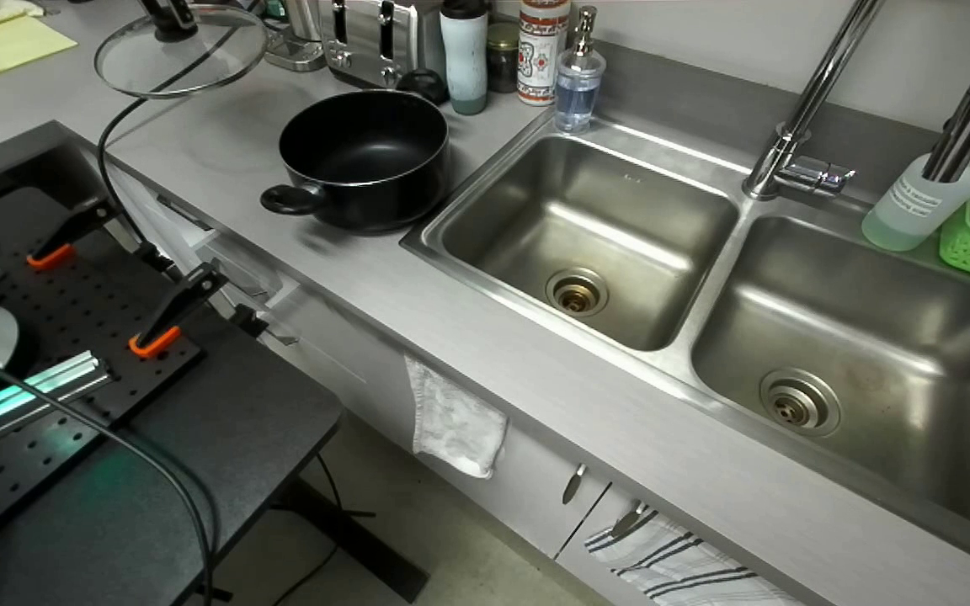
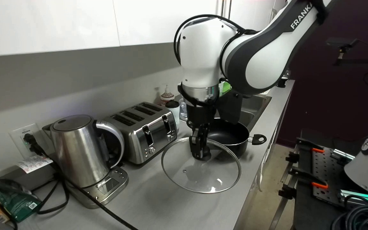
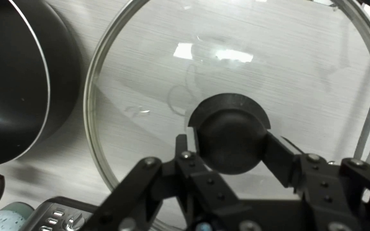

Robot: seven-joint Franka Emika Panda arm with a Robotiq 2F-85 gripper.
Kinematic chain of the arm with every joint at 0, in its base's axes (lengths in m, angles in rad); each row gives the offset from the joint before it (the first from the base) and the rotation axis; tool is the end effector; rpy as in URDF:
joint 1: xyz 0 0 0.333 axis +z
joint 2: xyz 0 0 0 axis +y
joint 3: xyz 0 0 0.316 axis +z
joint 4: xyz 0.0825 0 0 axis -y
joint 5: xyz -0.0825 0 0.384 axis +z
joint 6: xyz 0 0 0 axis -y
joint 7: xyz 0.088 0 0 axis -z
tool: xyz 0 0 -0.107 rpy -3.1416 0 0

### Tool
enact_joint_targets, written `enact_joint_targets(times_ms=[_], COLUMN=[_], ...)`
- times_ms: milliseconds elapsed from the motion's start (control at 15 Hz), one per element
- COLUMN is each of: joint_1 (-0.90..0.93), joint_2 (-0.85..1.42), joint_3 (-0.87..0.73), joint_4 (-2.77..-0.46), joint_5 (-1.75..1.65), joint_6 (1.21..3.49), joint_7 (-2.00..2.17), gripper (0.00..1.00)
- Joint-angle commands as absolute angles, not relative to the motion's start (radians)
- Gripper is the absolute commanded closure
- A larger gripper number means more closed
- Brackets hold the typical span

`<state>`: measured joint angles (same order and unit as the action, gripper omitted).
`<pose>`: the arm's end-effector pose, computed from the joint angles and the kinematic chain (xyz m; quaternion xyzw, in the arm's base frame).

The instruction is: Put the glass lid on top of the black pot.

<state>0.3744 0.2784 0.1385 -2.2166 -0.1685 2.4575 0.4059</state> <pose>0.4769 0.2690 0.2486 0.9924 0.1171 0.0001 0.0369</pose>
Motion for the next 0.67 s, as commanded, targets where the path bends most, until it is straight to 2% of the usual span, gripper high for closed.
enact_joint_targets(times_ms=[0, 600], joint_1=[0.339, 0.251], joint_2=[0.196, 0.144], joint_3=[0.146, 0.128], joint_4=[-2.250, -2.245], joint_5=[-0.138, -0.093], joint_6=[2.452, 2.449], joint_7=[0.412, 0.420], gripper=[0.73, 0.73])
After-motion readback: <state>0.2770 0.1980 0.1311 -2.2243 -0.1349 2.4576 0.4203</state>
